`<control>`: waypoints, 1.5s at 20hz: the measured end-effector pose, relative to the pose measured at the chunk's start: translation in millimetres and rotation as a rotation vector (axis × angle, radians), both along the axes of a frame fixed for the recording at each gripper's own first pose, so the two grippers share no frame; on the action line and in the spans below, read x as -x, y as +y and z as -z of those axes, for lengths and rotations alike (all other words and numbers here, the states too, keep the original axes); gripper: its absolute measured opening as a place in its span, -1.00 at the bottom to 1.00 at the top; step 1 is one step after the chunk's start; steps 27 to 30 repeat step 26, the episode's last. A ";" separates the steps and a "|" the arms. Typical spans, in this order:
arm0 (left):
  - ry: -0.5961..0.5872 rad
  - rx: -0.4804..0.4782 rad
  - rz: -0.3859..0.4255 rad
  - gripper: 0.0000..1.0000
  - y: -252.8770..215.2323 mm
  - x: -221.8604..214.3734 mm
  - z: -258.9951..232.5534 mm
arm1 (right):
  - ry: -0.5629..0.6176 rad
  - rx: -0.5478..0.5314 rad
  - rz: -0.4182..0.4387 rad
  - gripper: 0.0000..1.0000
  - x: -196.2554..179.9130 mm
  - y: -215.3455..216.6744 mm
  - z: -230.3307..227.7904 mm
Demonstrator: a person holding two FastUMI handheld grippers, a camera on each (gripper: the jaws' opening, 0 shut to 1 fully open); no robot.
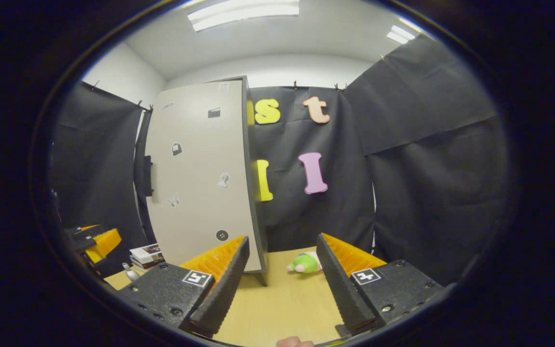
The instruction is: Open the cabinet door with the right hand, grasp the bottle in the cabinet with the left hand and place it on the coaster, then close the cabinet door with the right hand.
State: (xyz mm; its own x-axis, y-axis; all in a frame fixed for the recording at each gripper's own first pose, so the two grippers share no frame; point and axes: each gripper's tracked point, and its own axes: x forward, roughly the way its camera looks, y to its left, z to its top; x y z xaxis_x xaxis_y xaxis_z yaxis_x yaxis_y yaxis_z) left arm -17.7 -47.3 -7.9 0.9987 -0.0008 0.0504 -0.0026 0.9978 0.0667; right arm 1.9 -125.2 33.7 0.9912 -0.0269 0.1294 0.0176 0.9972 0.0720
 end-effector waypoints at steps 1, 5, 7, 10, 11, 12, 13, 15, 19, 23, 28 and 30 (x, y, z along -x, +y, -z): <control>0.001 0.003 -0.001 0.88 -0.1 1.3 0.9 | -0.001 -0.001 -0.005 0.82 -0.6 1.9 -0.7; 0.001 0.016 -0.015 0.88 6.1 5.2 -2.9 | 0.010 -0.012 -0.020 0.82 -2.0 10.9 2.5; 0.000 0.022 -0.019 0.88 8.7 6.5 -6.1 | 0.018 -0.016 -0.026 0.82 -1.7 13.0 4.2; -0.003 0.025 -0.022 0.88 8.8 8.2 -10.9 | 0.017 -0.033 -0.034 0.82 -1.0 15.8 2.5; -0.005 0.027 -0.022 0.88 8.3 8.4 -11.6 | 0.015 -0.036 -0.036 0.82 -0.7 16.0 0.9; -0.007 0.031 -0.023 0.88 8.6 8.2 -12.6 | 0.012 -0.037 -0.036 0.82 -0.5 16.5 -0.6; -0.008 0.036 -0.023 0.88 9.0 8.6 -12.9 | 0.009 -0.034 -0.034 0.82 -0.9 16.6 -2.1; -0.010 0.040 -0.020 0.88 8.2 8.6 -13.4 | 0.000 -0.026 -0.031 0.83 0.1 17.6 -3.9; -0.013 0.036 -0.027 0.88 10.0 11.0 -18.1 | 0.009 -0.018 -0.041 0.83 1.3 23.8 -0.9; -0.005 0.039 -0.016 0.88 7.0 10.5 -15.8 | 0.030 -0.022 -0.049 0.82 1.4 28.1 4.8; -0.006 0.034 -0.008 0.87 6.1 8.9 -16.8 | 0.037 -0.034 -0.057 0.82 2.4 33.4 6.6; -0.006 0.034 -0.008 0.87 6.1 8.9 -16.8 | 0.037 -0.034 -0.057 0.82 2.4 33.4 6.6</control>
